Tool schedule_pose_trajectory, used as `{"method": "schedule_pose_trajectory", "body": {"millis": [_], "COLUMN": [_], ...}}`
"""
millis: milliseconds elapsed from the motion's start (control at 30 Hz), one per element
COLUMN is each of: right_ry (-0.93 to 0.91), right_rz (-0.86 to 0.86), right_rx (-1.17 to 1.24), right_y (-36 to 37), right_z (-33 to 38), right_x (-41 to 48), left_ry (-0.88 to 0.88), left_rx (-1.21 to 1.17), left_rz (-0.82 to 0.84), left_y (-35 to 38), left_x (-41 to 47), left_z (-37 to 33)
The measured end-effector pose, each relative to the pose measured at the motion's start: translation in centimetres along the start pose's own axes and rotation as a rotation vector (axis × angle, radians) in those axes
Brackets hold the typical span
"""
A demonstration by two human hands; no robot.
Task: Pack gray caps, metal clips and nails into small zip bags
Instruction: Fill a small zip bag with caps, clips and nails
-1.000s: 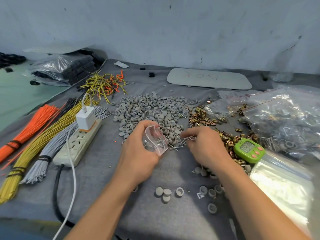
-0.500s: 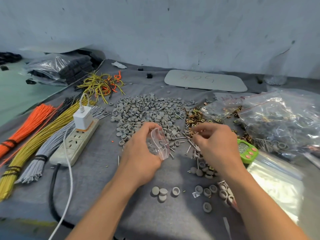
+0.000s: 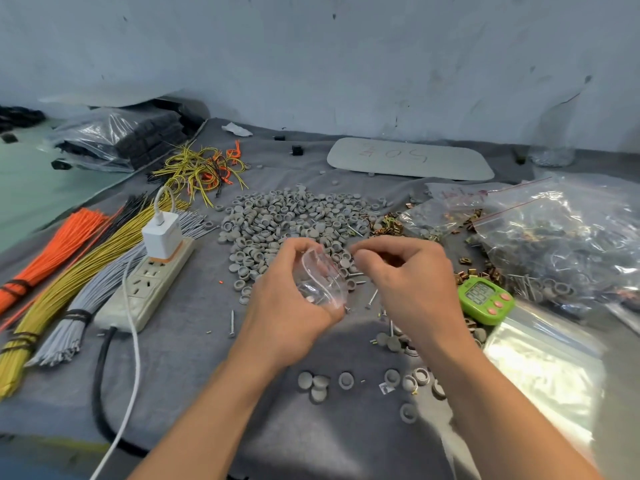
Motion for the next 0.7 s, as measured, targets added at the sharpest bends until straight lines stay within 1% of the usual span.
{"method": "schedule_pose_trajectory", "body": {"millis": [67, 100, 200, 267, 300, 333, 400, 433, 467, 533, 600, 633, 700], "right_ry": [0.036, 0.064, 0.121, 0.151, 0.158, 0.15, 0.11, 0.097, 0.097, 0.101, 0.101, 0.106, 0.101], "right_rz": [-0.045, -0.013, 0.192, 0.289, 0.317, 0.34, 0.368, 0.367, 0.363, 0.349, 0.305, 0.265, 0.169], "right_rx": [-0.138, -0.219, -0.456, -0.536, -0.571, -0.62, -0.744, -0.786, -0.822, -0.889, -0.884, -0.808, -0.55], "right_y": [-0.7, -0.7, 0.5, 1.6, 2.0, 2.5, 3.3, 3.6, 3.7, 3.6, 3.0, 2.6, 1.7], "right_z": [-0.9, -1.4, -2.4, -2.5, -2.4, -2.3, -1.9, -1.7, -1.7, -1.6, -1.5, -1.4, -1.1], "right_x": [0.6, 0.7, 0.8, 0.4, 0.1, -0.1, -0.5, -0.5, -0.5, -0.5, -0.4, -0.3, -0.2], "left_ry": [0.007, 0.005, 0.002, -0.006, 0.005, 0.033, 0.11, 0.142, 0.151, 0.097, 0.042, 0.036, 0.032], "left_rx": [-0.1, -0.159, -0.337, -0.443, -0.459, -0.44, -0.322, -0.245, -0.167, -0.023, 0.096, 0.139, 0.196], "left_rz": [-0.041, -0.058, -0.13, -0.181, -0.219, -0.276, -0.419, -0.468, -0.482, -0.413, -0.29, -0.232, -0.125], "left_y": [-0.4, -0.6, -1.6, -2.6, -3.2, -3.8, -5.0, -5.3, -5.4, -4.9, -3.9, -3.4, -2.3], "left_x": [0.1, 0.3, 0.7, 1.0, 1.0, 1.0, 0.9, 0.7, 0.5, 0.2, 0.1, 0.1, 0.2], "left_z": [0.1, 0.1, 0.1, 0.2, 0.2, 0.2, 0.3, 0.3, 0.3, 0.5, 0.9, 1.2, 1.4]}}
Point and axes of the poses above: each hand's wrist, its own x-axis towards the middle knuckle, its own y-axis out of the palm, z = x × y, the point moved 2 cm from there along x, towards the middle knuckle, and after that the axes turned 5 degrees about x, right-handed, at the moved point
